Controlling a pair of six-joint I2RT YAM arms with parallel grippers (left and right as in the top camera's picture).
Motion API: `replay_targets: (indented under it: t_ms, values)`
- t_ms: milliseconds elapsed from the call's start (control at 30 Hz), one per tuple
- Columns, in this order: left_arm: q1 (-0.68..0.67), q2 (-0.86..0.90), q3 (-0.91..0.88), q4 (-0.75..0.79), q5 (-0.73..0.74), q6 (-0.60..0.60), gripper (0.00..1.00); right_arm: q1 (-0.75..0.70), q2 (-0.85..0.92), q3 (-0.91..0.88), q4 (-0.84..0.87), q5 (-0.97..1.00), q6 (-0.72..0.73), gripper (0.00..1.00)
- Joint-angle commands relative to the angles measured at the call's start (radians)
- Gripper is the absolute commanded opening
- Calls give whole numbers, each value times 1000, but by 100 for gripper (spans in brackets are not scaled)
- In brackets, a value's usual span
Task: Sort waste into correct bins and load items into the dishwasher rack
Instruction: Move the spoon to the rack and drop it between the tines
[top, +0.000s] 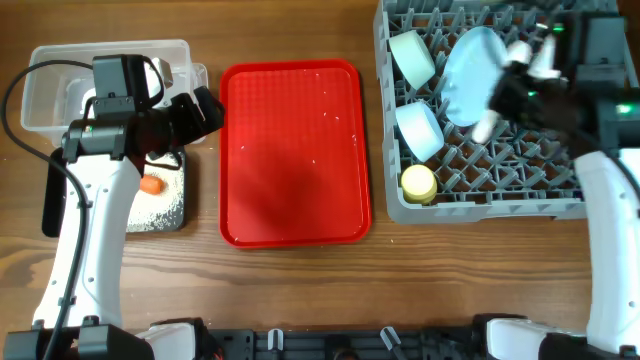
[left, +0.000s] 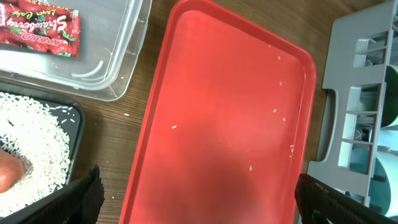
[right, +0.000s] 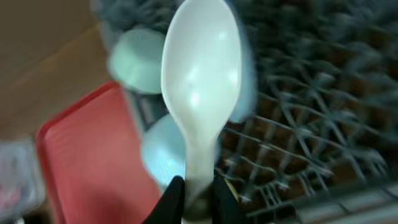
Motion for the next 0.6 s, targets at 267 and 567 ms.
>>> replay_targets:
  t_ms: [267, 567]
  values:
    - [-3, 7, 9, 0, 1, 20, 100, -135, 14, -374, 32, 88, 743, 5]
    - [-3, 7, 9, 0, 0, 20, 100, -134, 43, -442, 182, 81, 740, 10]
